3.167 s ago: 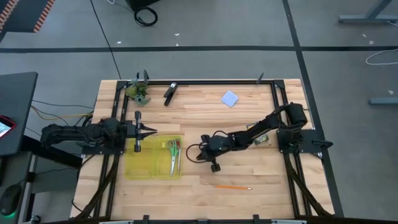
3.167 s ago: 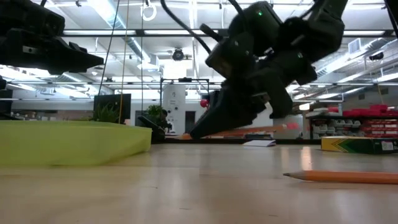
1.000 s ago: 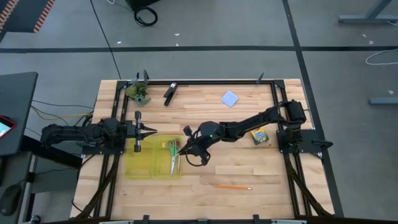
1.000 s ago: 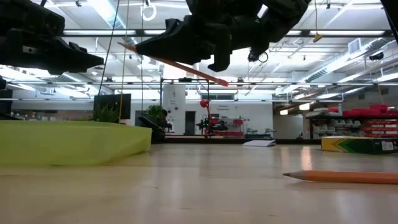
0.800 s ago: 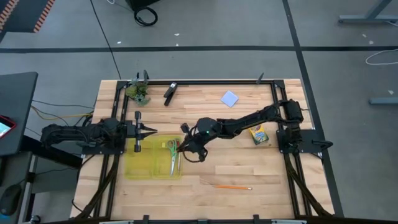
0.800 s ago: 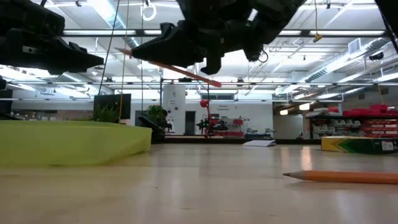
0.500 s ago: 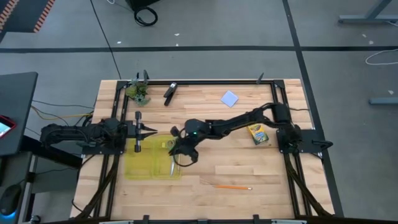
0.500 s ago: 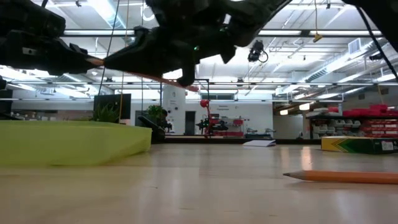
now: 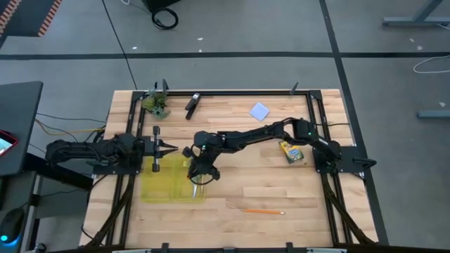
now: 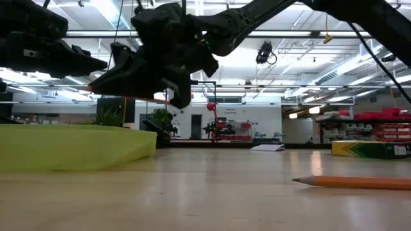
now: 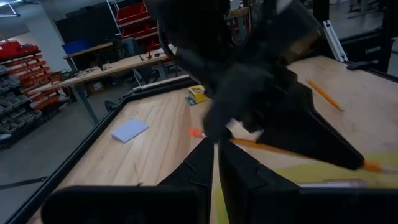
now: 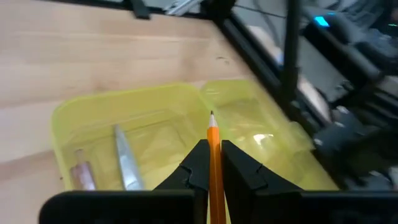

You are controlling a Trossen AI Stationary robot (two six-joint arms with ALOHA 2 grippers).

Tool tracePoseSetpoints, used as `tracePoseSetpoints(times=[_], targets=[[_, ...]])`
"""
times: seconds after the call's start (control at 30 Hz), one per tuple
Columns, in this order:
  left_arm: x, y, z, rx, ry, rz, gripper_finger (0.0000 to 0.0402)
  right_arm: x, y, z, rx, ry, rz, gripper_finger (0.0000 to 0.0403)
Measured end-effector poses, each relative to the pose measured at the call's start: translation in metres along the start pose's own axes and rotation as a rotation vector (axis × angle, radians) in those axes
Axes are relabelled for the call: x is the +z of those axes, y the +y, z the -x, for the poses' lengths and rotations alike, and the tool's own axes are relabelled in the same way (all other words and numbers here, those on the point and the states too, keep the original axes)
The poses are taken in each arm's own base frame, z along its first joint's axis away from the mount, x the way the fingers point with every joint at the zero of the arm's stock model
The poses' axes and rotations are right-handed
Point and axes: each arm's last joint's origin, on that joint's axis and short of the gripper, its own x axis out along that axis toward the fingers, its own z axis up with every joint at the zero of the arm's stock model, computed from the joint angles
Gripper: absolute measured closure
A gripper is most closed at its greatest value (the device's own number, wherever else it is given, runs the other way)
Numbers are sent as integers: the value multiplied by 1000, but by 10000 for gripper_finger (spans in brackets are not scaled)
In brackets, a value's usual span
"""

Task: Pack school essentials
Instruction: Put the orange pencil into the yellow pencil box

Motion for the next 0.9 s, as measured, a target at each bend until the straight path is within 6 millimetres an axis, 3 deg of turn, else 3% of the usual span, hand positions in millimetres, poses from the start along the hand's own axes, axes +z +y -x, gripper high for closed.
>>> tracePoseSetpoints(times=[0.33, 0.9], targets=[[0, 0, 0, 0, 0, 0, 374, 0, -13, -8, 114, -61, 63, 368], [0, 0, 0, -1, 1, 0, 366, 8, -3, -14, 194, -145, 142, 368]])
